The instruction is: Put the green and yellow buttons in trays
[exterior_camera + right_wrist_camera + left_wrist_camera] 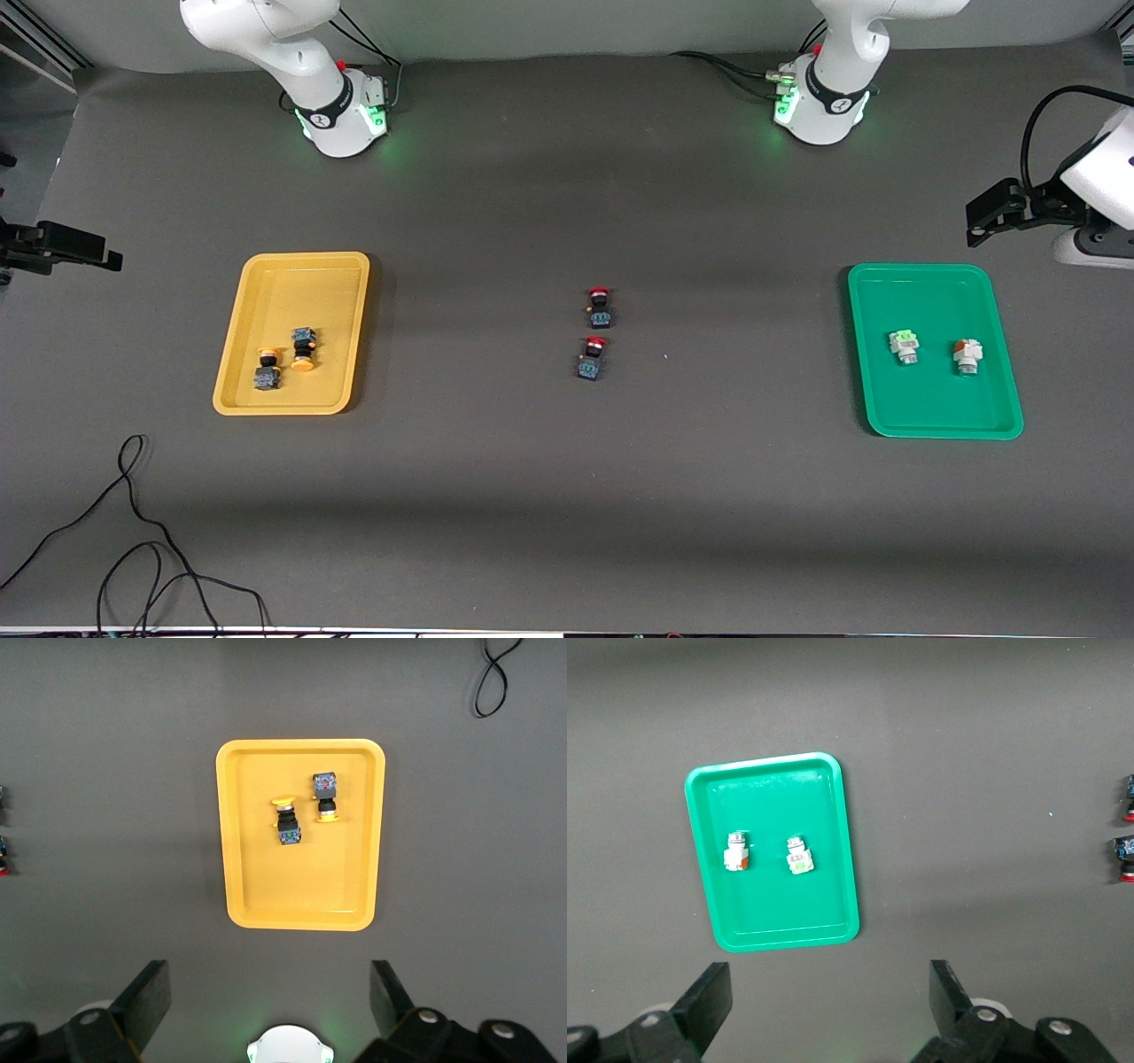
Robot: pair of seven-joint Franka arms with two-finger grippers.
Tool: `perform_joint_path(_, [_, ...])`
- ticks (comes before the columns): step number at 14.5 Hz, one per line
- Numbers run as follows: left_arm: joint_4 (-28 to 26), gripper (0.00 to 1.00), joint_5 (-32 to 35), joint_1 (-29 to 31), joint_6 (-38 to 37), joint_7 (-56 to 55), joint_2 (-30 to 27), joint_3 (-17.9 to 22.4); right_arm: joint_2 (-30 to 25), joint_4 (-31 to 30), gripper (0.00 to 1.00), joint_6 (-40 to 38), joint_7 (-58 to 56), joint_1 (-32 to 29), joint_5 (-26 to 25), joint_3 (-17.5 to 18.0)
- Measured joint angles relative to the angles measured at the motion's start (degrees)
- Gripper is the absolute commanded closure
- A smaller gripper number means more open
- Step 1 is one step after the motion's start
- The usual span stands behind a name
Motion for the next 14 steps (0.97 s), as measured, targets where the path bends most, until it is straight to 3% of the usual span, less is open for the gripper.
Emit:
perform_joint_path(3, [0.00,0.01,-0.18,-5.07,0.00,0.00,0.22,5.66,-7.41,-10.60,0.00,6.05,5.31,-6.29,-3.07,12.00])
perform_joint_path(5, [0.00,0.01,-0.21,-5.69,0.00,0.00,0.24,6.40,-11.51,-16.53,0.00,8.05,8.03,-7.95,-6.63,18.18])
perform_joint_path(7, [0.01,0.01,-0.21,-5.76,0.00,0.00,0.25,6.49,-12.56,-18.27,0.00,10.00,10.83,-8.10,-9.94,22.72])
perform_joint_path(14, [0.30,0.01,-0.13,-5.95,-0.78,-0.02,0.24,6.59,-8.21,-13.35,0.00,11.70,11.29,-9.59,-10.32,23.53])
